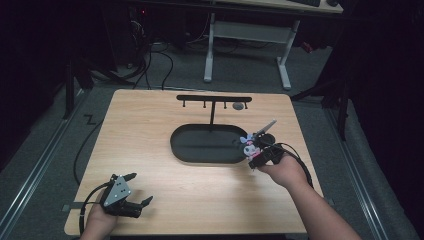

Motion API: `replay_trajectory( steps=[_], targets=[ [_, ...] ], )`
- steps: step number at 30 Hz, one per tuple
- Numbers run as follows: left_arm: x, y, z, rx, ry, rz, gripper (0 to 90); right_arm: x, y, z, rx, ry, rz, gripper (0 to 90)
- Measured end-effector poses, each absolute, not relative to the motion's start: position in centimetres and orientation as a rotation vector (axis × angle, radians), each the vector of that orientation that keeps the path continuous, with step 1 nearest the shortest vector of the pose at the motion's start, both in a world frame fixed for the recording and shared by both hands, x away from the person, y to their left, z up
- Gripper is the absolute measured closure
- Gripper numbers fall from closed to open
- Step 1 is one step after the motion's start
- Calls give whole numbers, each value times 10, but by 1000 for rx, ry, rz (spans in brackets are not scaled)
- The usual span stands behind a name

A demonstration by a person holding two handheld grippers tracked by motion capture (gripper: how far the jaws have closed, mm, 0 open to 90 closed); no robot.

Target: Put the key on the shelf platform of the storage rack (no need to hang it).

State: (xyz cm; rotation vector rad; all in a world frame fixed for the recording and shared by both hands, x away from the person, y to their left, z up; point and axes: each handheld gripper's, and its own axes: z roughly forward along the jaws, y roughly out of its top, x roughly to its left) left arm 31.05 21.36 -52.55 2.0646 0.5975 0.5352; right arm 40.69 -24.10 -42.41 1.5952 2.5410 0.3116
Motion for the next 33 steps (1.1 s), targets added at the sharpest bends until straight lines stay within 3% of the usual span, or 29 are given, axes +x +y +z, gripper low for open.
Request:
replay_trajectory(
  steps=[33],
  targets=[
    [312,214,-526,2065,591,522,71,453,-180,-436,1493,2582,367,472]
  ],
)
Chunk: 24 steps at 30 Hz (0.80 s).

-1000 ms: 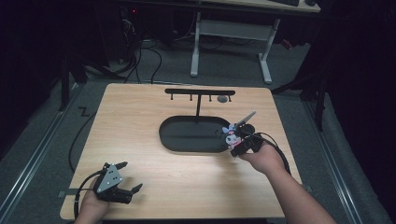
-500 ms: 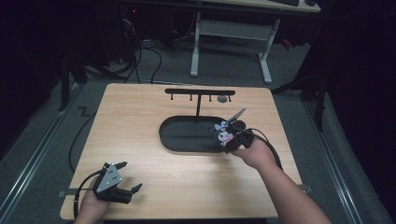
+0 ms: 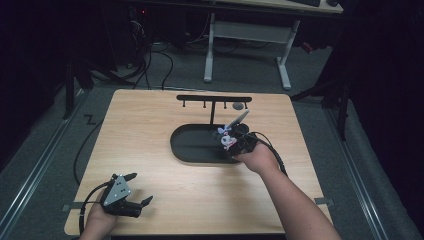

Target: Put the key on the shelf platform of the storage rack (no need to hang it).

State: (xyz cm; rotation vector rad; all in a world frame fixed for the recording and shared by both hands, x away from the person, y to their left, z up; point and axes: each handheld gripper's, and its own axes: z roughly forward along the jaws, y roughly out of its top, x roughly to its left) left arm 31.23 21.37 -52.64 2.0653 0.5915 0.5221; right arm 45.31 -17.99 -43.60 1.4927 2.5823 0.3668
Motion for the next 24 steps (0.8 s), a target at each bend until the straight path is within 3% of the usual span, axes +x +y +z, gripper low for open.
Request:
replay_trajectory(
  steps=[24],
  targets=[
    [313,210,-527,2078,570,515,83,492,-144,-445,1475,2586,381,472]
  ],
)
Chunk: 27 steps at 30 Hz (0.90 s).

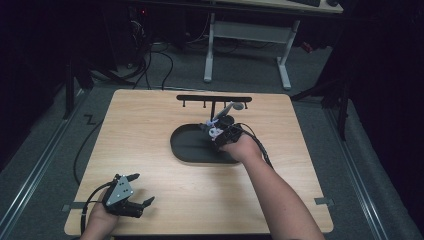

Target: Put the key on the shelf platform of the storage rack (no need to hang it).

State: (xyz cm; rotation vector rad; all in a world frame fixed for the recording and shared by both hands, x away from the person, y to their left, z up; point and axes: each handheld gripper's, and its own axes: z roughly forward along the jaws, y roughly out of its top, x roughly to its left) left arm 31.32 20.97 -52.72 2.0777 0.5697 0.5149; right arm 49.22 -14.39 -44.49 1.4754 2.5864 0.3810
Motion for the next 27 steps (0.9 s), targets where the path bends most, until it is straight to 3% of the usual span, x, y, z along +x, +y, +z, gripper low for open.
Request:
replay_trajectory(
  steps=[27],
  targets=[
    [315,208,-528,2087,567,506,97,496,-143,-472,1487,2612,324,470]
  ],
)
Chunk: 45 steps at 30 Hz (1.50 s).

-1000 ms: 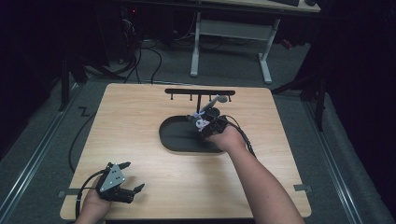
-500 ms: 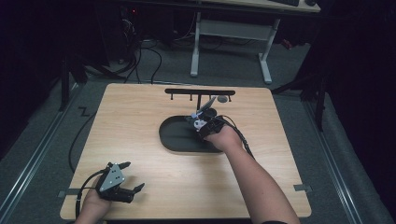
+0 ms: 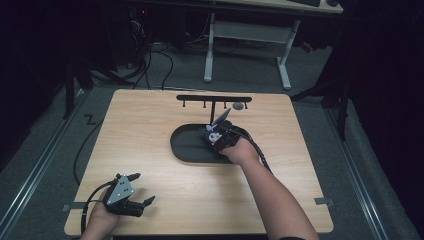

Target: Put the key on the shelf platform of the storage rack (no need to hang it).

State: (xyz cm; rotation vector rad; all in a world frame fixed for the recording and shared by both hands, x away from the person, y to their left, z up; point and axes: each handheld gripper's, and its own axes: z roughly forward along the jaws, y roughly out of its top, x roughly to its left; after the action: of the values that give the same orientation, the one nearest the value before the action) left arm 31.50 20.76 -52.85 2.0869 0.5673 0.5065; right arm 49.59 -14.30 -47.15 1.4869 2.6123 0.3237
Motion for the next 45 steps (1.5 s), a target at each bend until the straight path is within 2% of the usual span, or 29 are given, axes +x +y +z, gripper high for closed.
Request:
replay_trajectory(
  steps=[14,22,33,45],
  targets=[
    [314,207,-529,2102,561,490,98,489,-159,-476,1516,2600,290,451],
    [314,207,-529,2100,561,497,101,488,-158,-478,1535,2590,292,389],
    [314,207,-529,2104,561,495,103,486,-158,-470,1534,2565,349,240],
    [316,204,-530,2115,559,495,103,477,-167,-448,1529,2524,431,223]
  ],
)
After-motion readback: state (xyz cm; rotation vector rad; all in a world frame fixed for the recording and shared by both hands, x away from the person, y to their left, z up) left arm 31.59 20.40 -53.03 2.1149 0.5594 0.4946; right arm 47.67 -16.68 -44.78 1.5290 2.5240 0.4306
